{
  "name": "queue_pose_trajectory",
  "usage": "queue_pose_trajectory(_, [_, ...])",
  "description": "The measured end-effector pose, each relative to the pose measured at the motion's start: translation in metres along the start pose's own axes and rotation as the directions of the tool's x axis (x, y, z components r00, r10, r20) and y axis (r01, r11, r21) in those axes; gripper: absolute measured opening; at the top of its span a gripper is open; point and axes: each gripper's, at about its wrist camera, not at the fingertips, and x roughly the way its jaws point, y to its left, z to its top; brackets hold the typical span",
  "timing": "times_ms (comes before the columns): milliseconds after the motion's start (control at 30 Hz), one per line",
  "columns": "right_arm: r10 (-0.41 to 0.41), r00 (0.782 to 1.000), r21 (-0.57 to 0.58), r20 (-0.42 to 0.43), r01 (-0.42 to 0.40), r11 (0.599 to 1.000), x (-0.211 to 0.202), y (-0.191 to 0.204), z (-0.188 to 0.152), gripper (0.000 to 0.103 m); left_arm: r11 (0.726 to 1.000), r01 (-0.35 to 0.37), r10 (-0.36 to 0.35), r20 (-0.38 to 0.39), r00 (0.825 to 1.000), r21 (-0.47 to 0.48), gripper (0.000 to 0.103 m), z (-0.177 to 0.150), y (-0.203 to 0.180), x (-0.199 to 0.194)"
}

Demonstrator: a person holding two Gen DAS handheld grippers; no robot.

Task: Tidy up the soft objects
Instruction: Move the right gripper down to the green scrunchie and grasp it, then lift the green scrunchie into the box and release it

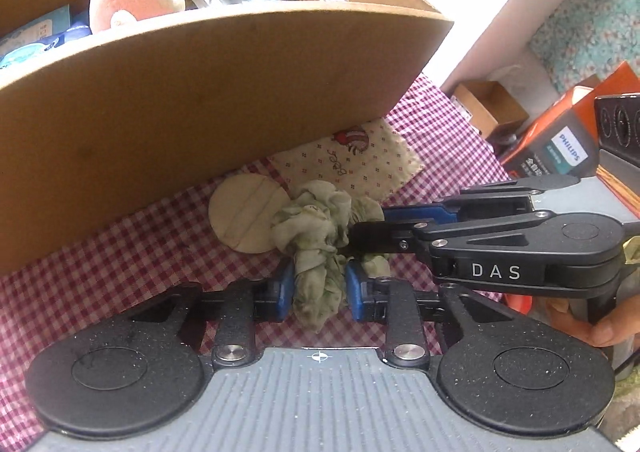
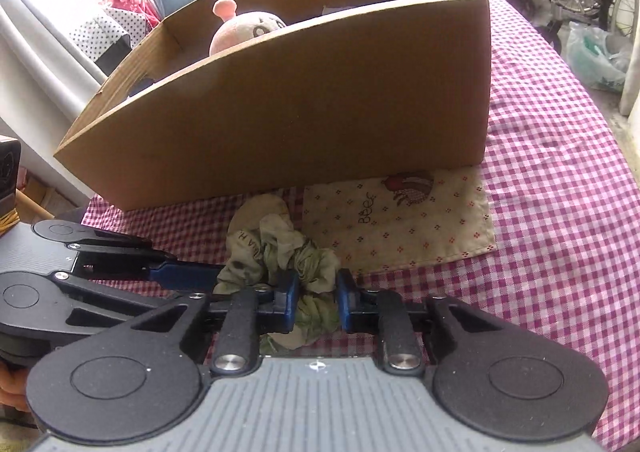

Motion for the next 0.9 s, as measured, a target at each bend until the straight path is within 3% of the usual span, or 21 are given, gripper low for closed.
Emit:
queue_pose_trajectory(133, [0.004, 0.999, 0.022, 0.034, -0.005, 1.0, -0.014, 0.002, -0.004, 0.012, 1.0, -0.002, 0.002, 0.029, 1.0, 0.009, 0.015, -0.003, -0.002, -0.008])
queue_pose_trajectory(367, [0.039, 0.984, -0.038, 0.176, -0.033, 0.999, -0.073, 0.022, 0.01, 0.01, 0.999, 0.038, -0.041, 0.119, 0.992, 0.029, 0.015, -0.001, -0.011, -0.053])
queue_pose_trajectory(467, [0.061, 0.966, -0.099, 0.251, -0.037, 0.994, -0.1, 0.035, 0.028, 0.01, 0.998, 0.048, -0.057, 0.201, 0.978, 0.052, 0.015, 0.01, -0.016, -0.085])
queue_pose_trajectory(633, [0.083, 0.937, -0.179, 0.34, -0.022, 0.984, -0.126, 0.046, 0.076, 0.01, 0.994, 0.052, -0.083, 0.333, 0.939, 0.101, 0.015, 0.042, -0.025, -0.125])
queue_pose_trajectory(767, [0.081, 0.933, -0.201, 0.35, -0.01, 0.98, -0.124, 0.039, 0.115, 0.01, 0.994, 0.039, -0.073, 0.368, 0.927, 0.099, 0.015, 0.079, -0.027, -0.123])
queue_pose_trajectory(900, [0.064, 0.952, -0.199, 0.298, -0.003, 0.98, -0.1, 0.021, 0.146, 0.01, 0.996, 0.056, -0.076, 0.333, 0.94, 0.069, 0.015, 0.11, -0.018, -0.1])
